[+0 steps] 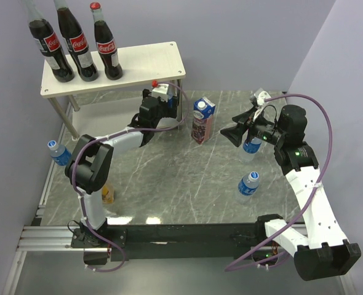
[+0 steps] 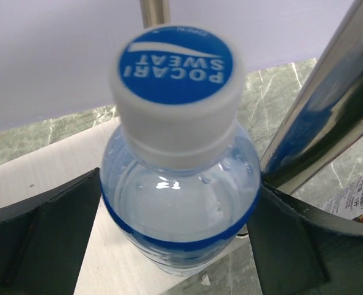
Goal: Place and organize the beverage onto the shelf
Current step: Place the drink on the shelf.
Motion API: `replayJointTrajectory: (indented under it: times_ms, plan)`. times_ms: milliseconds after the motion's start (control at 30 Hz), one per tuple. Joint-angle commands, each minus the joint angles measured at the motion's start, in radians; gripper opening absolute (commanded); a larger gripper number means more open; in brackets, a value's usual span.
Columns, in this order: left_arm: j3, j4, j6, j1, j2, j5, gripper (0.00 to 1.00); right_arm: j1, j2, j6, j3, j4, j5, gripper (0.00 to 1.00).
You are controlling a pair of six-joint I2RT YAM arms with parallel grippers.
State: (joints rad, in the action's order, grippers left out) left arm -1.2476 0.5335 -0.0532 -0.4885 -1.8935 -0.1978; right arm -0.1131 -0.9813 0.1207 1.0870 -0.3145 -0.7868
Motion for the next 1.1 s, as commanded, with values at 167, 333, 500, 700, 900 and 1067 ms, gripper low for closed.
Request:
replayJointTrajectory:
  times_ms: [167,333,500,700,900,1067]
  plan:
    - [-0.012,0.114,-0.048,0.007,0.149,0.029,0.99,0.012,0.001,0.002,-0.001,0.037,-0.022,0.77]
    - [0.014,0.112,-0.054,0.007,0.183,0.041,0.99,0.013,0.003,0.002,-0.002,0.035,-0.025,0.77]
    - [0.036,0.097,-0.057,0.007,0.205,0.058,0.99,0.015,0.003,0.000,-0.002,0.037,-0.029,0.77]
    - [0.037,0.060,-0.050,0.007,0.220,0.093,1.00,0.021,0.004,-0.001,-0.002,0.035,-0.037,0.77]
    - [0.062,0.042,-0.054,0.007,0.244,0.107,1.00,0.024,0.004,0.000,-0.003,0.035,-0.042,0.77]
    - [0.120,0.039,-0.057,0.007,0.292,0.116,0.99,0.024,0.001,0.002,-0.004,0.035,-0.045,0.77]
